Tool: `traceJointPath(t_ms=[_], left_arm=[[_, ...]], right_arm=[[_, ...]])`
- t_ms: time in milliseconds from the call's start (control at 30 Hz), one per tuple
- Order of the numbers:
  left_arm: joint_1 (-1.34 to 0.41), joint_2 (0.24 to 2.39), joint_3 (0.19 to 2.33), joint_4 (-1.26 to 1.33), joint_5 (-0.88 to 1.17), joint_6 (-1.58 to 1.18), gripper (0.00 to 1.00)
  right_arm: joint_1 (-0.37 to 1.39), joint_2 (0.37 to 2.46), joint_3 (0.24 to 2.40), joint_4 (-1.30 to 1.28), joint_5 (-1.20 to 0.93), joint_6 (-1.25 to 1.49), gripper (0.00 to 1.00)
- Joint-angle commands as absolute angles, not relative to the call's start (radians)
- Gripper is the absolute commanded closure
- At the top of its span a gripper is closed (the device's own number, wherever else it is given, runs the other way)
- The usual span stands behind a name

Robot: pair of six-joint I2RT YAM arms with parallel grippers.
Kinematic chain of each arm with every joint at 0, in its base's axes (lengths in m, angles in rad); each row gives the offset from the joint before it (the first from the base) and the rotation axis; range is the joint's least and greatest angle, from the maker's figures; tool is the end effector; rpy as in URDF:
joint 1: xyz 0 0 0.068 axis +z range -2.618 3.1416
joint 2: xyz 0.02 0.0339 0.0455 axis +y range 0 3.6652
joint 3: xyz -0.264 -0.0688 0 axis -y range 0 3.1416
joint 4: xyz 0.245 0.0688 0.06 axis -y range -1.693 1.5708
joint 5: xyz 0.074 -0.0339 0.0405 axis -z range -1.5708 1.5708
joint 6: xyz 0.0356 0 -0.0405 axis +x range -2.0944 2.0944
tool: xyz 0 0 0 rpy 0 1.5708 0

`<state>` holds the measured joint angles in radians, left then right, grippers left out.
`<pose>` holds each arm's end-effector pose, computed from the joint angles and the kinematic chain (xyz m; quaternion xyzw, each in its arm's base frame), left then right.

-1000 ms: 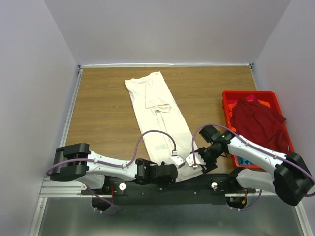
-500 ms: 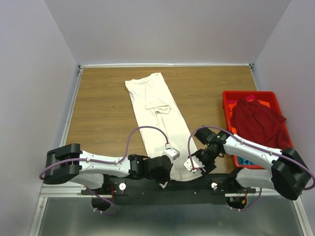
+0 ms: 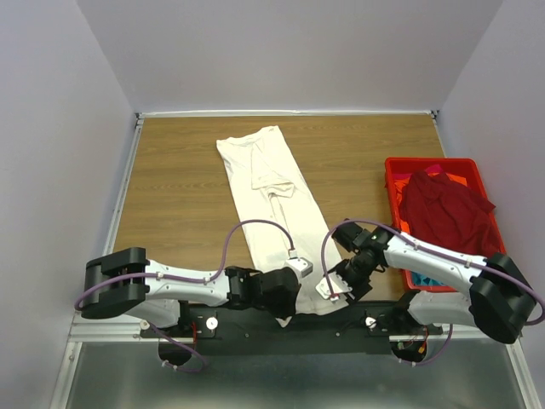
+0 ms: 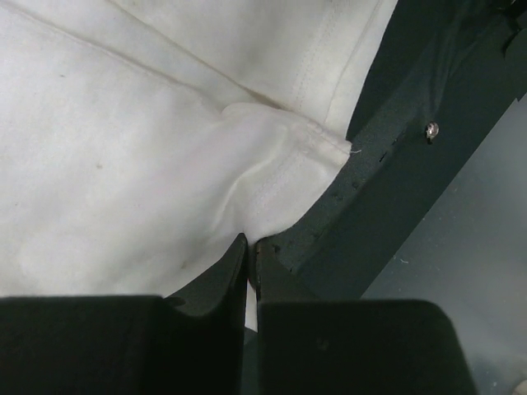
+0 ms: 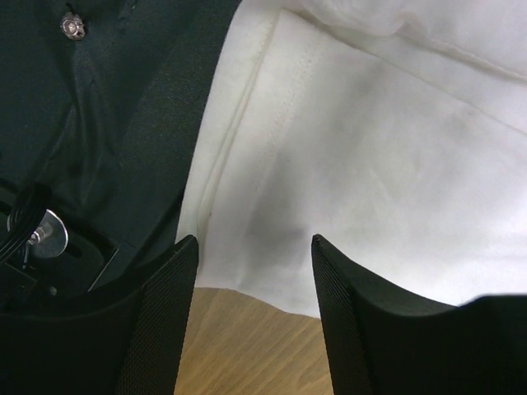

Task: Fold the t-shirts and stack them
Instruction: Fold the tshirt

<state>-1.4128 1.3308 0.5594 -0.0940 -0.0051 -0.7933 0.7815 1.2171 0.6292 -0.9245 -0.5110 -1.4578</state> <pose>0.0389 -0.2427 0.1587 0.2852 0.8940 -0.3072 0.1579 0.1097 0.1334 0.1703 -0.8736 0.4150 0.2289 0.1105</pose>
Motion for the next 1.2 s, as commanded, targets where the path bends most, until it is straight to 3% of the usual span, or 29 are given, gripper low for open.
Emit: traceJointPath(t_ms=[0, 300, 500, 767, 1000, 1167], left_arm=[[-1.394, 1.324, 0.574, -0.071, 0.028, -0.792, 0.89], [-1.370, 1.315, 0.563, -0.060, 0.037, -0.796, 0.89], [-1.367, 1.313, 0.548, -0.045, 0.040, -0.802, 0.89], [-1.339, 1.293, 0.554, -0.041, 0.029, -0.781, 0.89], [-1.247, 1.229, 0.563, -0.052, 0.026, -0.743, 0.89], [-1.146, 1.171, 0.563, -0.048, 0.051, -0.706, 0.89]], right_arm=[[0.819, 1.247, 0.629, -0.936, -0.463, -1.466, 0.37], [0.928, 1.302, 0.566, -0.844, -0.361, -1.414, 0.48], [0.936, 1.289, 0.525, -0.764, -0.302, -1.355, 0.65], [0.936, 1.232, 0.555, -0.755, -0.320, -1.231, 0.97], [0.910, 1.183, 0.632, -0.736, -0.351, -1.106, 0.99], [0.787, 1.181, 0.719, -0.726, -0.362, -1.088, 0.99]])
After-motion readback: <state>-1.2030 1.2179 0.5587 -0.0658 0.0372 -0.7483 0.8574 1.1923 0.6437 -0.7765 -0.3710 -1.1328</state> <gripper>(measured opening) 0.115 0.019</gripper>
